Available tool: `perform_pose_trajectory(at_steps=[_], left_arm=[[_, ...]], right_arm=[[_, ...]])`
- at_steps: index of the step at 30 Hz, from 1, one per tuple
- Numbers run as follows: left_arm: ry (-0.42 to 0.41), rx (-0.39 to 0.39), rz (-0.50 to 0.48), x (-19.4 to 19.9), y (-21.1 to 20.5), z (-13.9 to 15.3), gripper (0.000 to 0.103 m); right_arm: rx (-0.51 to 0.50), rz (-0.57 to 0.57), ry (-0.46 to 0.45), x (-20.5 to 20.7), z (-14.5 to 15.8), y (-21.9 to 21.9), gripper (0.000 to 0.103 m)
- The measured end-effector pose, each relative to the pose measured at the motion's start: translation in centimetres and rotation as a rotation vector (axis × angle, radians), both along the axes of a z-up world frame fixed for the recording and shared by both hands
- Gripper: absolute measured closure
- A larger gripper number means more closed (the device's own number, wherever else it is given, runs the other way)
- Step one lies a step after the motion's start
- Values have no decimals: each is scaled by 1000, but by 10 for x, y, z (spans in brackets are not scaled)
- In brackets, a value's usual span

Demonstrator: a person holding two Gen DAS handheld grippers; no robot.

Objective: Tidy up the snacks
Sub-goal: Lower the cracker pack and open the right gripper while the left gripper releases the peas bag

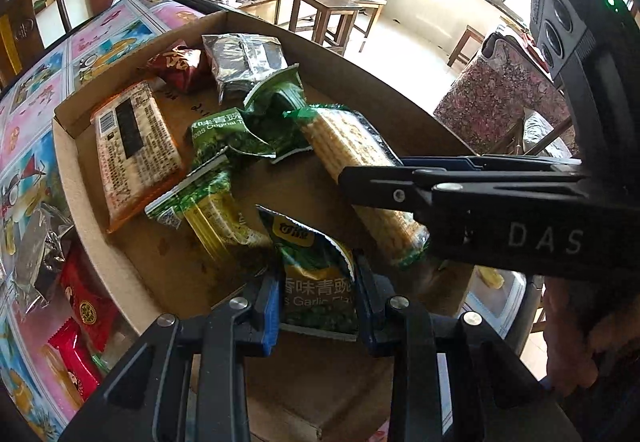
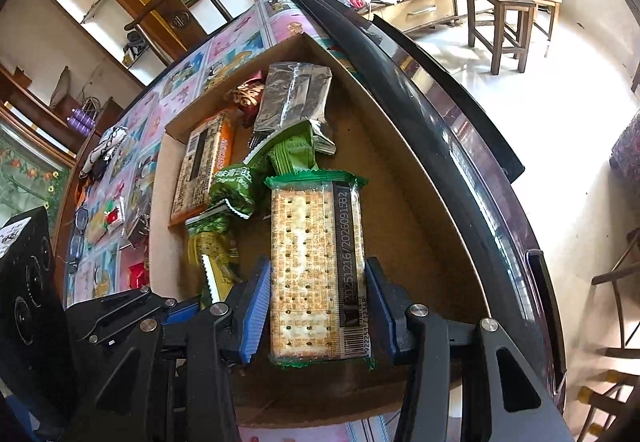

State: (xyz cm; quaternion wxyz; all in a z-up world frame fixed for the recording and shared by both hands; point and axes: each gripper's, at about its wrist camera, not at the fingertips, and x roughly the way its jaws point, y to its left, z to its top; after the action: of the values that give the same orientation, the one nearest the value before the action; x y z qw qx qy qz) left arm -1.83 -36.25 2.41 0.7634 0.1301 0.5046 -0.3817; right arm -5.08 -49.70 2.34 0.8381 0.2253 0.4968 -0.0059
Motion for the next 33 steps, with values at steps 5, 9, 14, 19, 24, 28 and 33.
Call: perform_pose_trajectory(at_steps=[5, 9, 14, 19, 24, 28, 33], left_arm=[[-20, 12, -6, -2, -1, 0, 73], [-44, 27, -11, -5, -2, 0, 73], [-61, 38, -16, -7, -3, 1, 73], [-84, 46, -23, -10, -5, 5, 71], [-107, 49, -34, -15, -6, 8, 64], [-128, 55, -37, -19, -5, 12, 56], [-155, 58, -49, -26, -3, 17, 50]], right_arm=[[-11, 5, 4, 1, -1, 2, 54], [-17, 6, 7, 0, 0, 2, 53], [-19, 7, -2, -3, 3, 3, 53], [-23, 4, -14, -8, 8, 4, 53], [-24, -4, -22, -13, 12, 3, 53], [-27, -11, -31, -18, 16, 3, 53], [-26, -28, -42, -25, 21, 4, 53]])
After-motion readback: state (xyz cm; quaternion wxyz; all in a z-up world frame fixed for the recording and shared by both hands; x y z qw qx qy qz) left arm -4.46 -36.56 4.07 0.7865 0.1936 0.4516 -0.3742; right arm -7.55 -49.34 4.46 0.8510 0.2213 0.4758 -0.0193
